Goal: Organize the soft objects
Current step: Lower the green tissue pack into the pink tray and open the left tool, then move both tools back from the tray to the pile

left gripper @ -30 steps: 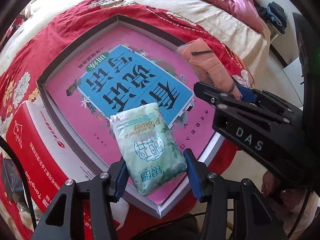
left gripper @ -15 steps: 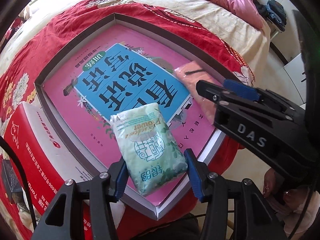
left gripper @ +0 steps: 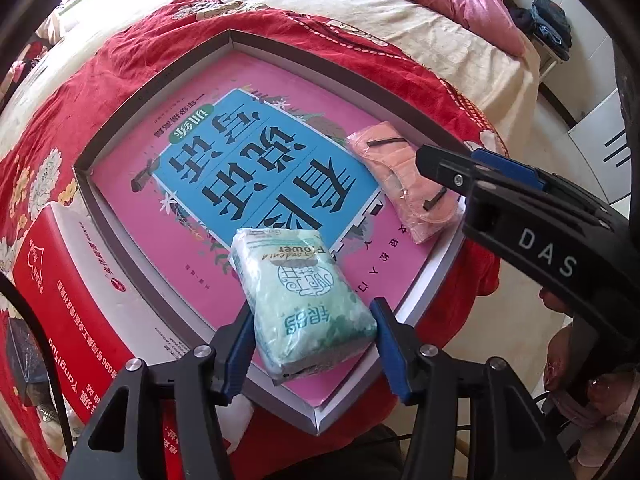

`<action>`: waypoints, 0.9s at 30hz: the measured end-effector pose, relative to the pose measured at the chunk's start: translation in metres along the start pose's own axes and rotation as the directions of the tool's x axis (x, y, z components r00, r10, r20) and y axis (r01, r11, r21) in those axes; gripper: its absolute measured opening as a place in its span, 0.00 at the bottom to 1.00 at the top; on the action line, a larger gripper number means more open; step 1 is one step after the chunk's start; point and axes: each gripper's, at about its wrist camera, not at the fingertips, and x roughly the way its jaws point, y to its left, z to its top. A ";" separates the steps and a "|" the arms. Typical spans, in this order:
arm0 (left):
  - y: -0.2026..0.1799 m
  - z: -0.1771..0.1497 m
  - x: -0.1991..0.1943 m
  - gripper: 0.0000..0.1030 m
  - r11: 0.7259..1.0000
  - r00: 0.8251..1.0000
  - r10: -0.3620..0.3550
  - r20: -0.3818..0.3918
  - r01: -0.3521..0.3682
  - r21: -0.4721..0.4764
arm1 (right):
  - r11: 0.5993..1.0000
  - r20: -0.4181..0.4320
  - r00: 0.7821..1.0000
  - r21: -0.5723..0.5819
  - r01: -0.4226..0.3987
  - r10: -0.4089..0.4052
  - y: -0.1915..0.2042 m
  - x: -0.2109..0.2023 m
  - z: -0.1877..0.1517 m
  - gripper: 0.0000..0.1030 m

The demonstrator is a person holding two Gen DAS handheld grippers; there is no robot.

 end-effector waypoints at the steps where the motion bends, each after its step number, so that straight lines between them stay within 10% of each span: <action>1: 0.000 -0.001 -0.001 0.55 1.000 1.000 -0.002 0.004 0.002 -0.001 | 1.000 0.003 1.000 0.001 0.001 -0.001 0.000 -0.001 0.000 0.55; 27: 0.020 -0.025 -0.057 0.76 0.992 0.985 0.065 0.161 -0.046 -0.120 | 1.000 0.100 0.995 -0.004 0.030 -0.030 0.002 -0.036 0.005 0.70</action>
